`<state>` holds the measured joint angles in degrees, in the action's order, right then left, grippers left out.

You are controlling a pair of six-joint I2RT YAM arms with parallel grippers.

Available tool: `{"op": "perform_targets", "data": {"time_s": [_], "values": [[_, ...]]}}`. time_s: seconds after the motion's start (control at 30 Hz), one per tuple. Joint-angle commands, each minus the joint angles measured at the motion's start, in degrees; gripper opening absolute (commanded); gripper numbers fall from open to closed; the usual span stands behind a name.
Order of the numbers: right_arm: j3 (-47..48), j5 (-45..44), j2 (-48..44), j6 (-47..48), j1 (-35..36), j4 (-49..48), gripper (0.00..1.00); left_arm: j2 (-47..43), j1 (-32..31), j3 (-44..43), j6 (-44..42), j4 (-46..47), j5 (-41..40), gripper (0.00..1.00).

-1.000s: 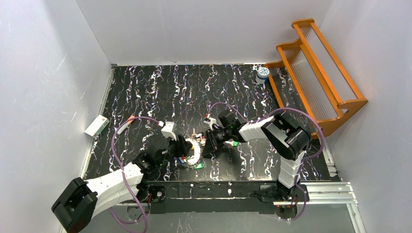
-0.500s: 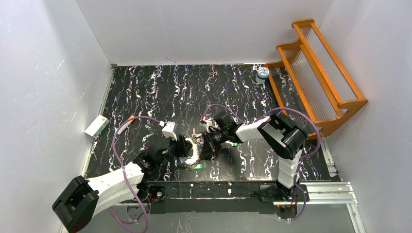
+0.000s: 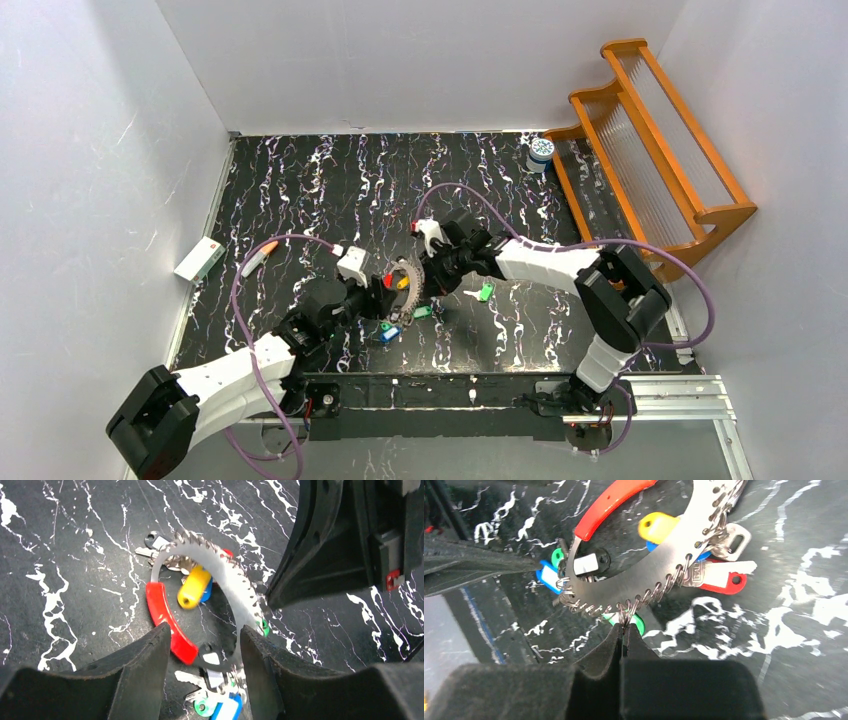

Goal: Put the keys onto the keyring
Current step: Pick up the keyring from the center of the board, then place the keyring at the center of the board.

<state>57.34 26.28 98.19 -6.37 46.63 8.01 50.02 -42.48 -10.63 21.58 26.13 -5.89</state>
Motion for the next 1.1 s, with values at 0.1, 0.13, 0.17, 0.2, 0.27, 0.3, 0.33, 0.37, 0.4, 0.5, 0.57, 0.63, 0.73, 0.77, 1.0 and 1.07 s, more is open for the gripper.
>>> {"op": "perform_targets", "data": {"time_s": [0.1, 0.13, 0.17, 0.2, 0.27, 0.3, 0.33, 0.37, 0.4, 0.5, 0.57, 0.63, 0.73, 0.77, 1.0, 1.07], "values": [[-3.6, -12.7, -3.2, 5.3, 0.0, -1.2, 0.01, -1.5, 0.3, 1.4, -9.1, 7.8, 5.8, 0.51], [-4.2, -13.0, -2.6, 5.1, 0.0, -1.4, 0.01, -1.5, 0.3, 1.9, -10.4, 8.7, 5.9, 0.51], [-4.6, -12.9, -1.9, 4.7, 0.0, -1.5, 0.01, -1.7, 0.3, 2.4, -11.3, 9.5, 7.6, 0.51], [-4.8, -12.9, -1.2, 4.3, 0.0, -1.6, 0.03, -1.6, 0.3, 2.7, -12.1, 10.3, 8.3, 0.51], [-5.6, -14.2, -0.8, 2.6, 0.0, -2.2, 0.13, -1.5, 0.3, 3.1, -13.0, 10.8, 9.0, 0.51], [-6.4, -14.9, -1.3, 1.8, -0.1, -2.9, 0.2, -1.5, 0.3, 3.1, -13.1, 10.9, 9.2, 0.51], [-7.3, -15.5, -2.4, 0.9, -0.1, -3.8, 0.29, -1.4, 0.3, 3.1, -13.1, 10.9, 9.5, 0.51], [-8.4, -16.4, -3.8, -0.2, -0.1, -5.1, 0.41, -1.3, 0.3, 3.0, -12.9, 11.0, 9.6, 0.51], [-9.6, -17.1, -5.4, -1.2, -0.1, -6.4, 0.5, -1.2, 0.3, 3.0, -12.7, 11.0, 9.6, 0.51], [-13.1, -16.2, -9.6, -3.2, -0.9, -10.1, 0.63, -0.8, 0.3, 3.3, -11.1, 11.1, 8.8, 0.51], [-14.4, -14.3, -10.9, -4.1, -1.9, -11.1, 0.63, -0.6, 0.3, 3.6, -10.4, 11.5, 8.5, 0.51], [-15.1, -11.9, -11.0, -5.5, -3.3, -11.2, 0.61, -0.5, 0.3, 3.8, -9.7, 11.7, 8.3, 0.51], [-16.5, -5.3, -10.6, -7.6, -6.4, -12.9, 0.56, -0.3, 0.3, 3.8, -9.1, 12.0, 8.3, 0.51], [-17.0, -3.0, -10.6, -8.4, -7.2, -14.0, 0.55, -0.2, 0.3, 3.8, -8.9, 12.1, 8.3, 0.51], [-17.8, 7.8, -8.2, -13.1, -9.3, -19.7, 0.41, 0.8, 0.3, 4.1, -7.5, 13.3, 8.4, 0.51], [-17.3, 10.6, -6.5, -14.9, -9.3, -21.3, 0.35, 1.2, 0.3, 4.1, -7.4, 13.7, 8.4, 0.51]]}}
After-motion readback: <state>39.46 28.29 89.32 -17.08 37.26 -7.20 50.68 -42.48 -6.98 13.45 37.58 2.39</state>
